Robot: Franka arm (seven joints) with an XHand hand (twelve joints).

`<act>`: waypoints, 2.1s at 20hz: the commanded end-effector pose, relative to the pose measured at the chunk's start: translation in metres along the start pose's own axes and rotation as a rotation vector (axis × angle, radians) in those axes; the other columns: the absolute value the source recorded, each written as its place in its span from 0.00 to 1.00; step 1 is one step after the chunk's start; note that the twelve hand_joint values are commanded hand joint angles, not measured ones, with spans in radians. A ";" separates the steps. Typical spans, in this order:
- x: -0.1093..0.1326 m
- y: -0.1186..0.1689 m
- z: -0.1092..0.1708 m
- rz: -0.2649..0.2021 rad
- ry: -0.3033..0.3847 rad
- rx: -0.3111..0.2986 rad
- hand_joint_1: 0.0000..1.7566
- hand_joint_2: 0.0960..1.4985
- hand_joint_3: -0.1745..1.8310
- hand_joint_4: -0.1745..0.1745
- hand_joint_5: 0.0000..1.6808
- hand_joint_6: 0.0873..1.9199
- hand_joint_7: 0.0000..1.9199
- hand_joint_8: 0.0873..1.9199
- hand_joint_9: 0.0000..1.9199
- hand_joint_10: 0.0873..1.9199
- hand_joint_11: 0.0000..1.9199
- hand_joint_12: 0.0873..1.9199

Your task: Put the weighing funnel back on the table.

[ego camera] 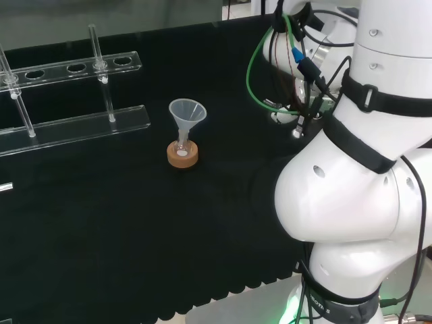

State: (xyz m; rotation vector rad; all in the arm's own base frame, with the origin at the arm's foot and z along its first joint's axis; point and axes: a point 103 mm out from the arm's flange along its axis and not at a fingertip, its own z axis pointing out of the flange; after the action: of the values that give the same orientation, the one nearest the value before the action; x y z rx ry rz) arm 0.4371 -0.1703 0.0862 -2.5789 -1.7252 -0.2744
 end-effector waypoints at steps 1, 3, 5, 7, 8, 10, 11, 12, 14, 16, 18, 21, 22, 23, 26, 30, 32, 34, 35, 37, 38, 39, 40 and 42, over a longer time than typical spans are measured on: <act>-0.001 -0.006 0.024 0.002 -0.033 -0.009 0.70 0.23 0.55 0.00 0.97 0.01 0.92 0.23 0.96 0.00 0.92 0.21; -0.001 -0.010 0.032 0.014 -0.054 -0.014 0.70 0.23 0.55 0.00 0.97 0.01 0.92 0.23 0.96 0.00 0.91 0.21; -0.001 -0.012 0.035 0.016 -0.063 -0.016 0.70 0.23 0.55 0.00 0.97 0.01 0.92 0.23 0.96 0.00 0.91 0.21; -0.001 -0.014 0.039 0.016 -0.070 -0.013 0.70 0.23 0.55 0.00 0.97 0.01 0.92 0.23 0.96 0.00 0.91 0.21; -0.001 -0.015 0.041 0.016 -0.075 -0.009 0.70 0.23 0.55 0.00 0.97 0.01 0.92 0.23 0.96 0.00 0.91 0.21; -0.001 -0.017 0.045 0.015 -0.071 -0.006 0.70 0.23 0.55 0.00 0.97 0.01 0.92 0.23 0.96 0.00 0.91 0.21; -0.001 -0.018 0.047 0.012 -0.070 -0.006 0.70 0.23 0.55 0.00 0.97 0.01 0.92 0.23 0.96 0.00 0.92 0.21; -0.001 -0.019 0.046 0.003 -0.068 -0.009 0.70 0.23 0.54 0.00 0.97 0.01 0.91 0.22 0.96 0.00 0.92 0.21; 0.000 -0.021 0.043 -0.011 -0.049 0.011 0.68 0.26 0.50 0.50 0.96 0.01 0.89 0.23 0.94 0.00 0.89 0.23; 0.002 -0.021 0.039 -0.026 -0.039 0.028 0.58 0.30 0.40 0.21 0.88 0.00 0.79 0.29 0.87 0.00 0.79 0.31; 0.007 -0.022 0.032 -0.053 -0.028 0.047 0.47 0.34 0.30 0.13 0.72 0.00 0.58 0.38 0.73 0.00 0.59 0.48; 0.013 -0.022 0.030 -0.073 -0.026 0.072 0.39 0.37 0.23 0.13 0.60 0.00 0.41 0.44 0.61 0.00 0.44 0.61; 0.015 -0.022 0.030 -0.076 -0.028 0.079 0.38 0.38 0.22 0.13 0.58 0.00 0.38 0.45 0.59 0.00 0.42 0.63; 0.016 -0.022 0.030 -0.079 -0.028 0.085 0.38 0.39 0.21 0.13 0.57 0.00 0.35 0.45 0.57 0.00 0.39 0.64; 0.023 -0.019 0.019 -0.104 0.009 0.186 0.34 0.41 0.17 0.12 0.40 0.00 0.15 0.43 0.42 0.00 0.28 0.70; 0.040 -0.016 -0.022 -0.184 0.123 0.299 0.24 0.41 0.14 0.13 0.11 0.00 0.01 0.06 0.15 0.00 0.05 0.80; 0.051 -0.018 -0.046 -0.234 0.147 0.307 0.22 0.41 0.13 0.16 0.06 0.00 0.00 0.00 0.10 0.00 0.01 0.81; 0.065 -0.021 -0.070 -0.283 0.157 0.304 0.21 0.41 0.12 0.17 0.04 0.00 0.00 0.00 0.08 0.00 0.00 0.80; 0.072 -0.023 -0.080 -0.307 0.158 0.301 0.20 0.41 0.12 0.18 0.03 0.00 0.00 0.00 0.08 0.00 0.00 0.80; 0.093 -0.031 -0.107 -0.369 0.158 0.280 0.20 0.41 0.12 0.18 0.03 0.00 0.00 0.00 0.08 0.00 0.00 0.80; 0.103 -0.034 -0.119 -0.392 0.158 0.272 0.19 0.41 0.12 0.19 0.03 0.00 0.00 0.00 0.08 0.00 0.00 0.80; 0.115 -0.037 -0.131 -0.415 0.162 0.268 0.19 0.42 0.12 0.19 0.03 0.00 0.00 0.00 0.08 0.00 0.00 0.80; 0.122 -0.039 -0.139 -0.429 0.166 0.266 0.19 0.42 0.12 0.19 0.03 0.00 0.00 0.00 0.08 0.00 0.00 0.80; 0.142 -0.045 -0.158 -0.463 0.171 0.254 0.18 0.42 0.12 0.19 0.04 0.00 0.00 0.00 0.08 0.00 0.00 0.80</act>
State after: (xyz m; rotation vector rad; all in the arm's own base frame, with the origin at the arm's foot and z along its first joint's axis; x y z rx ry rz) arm 0.4341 -0.1138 0.1621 -2.1282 -1.8854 -0.2052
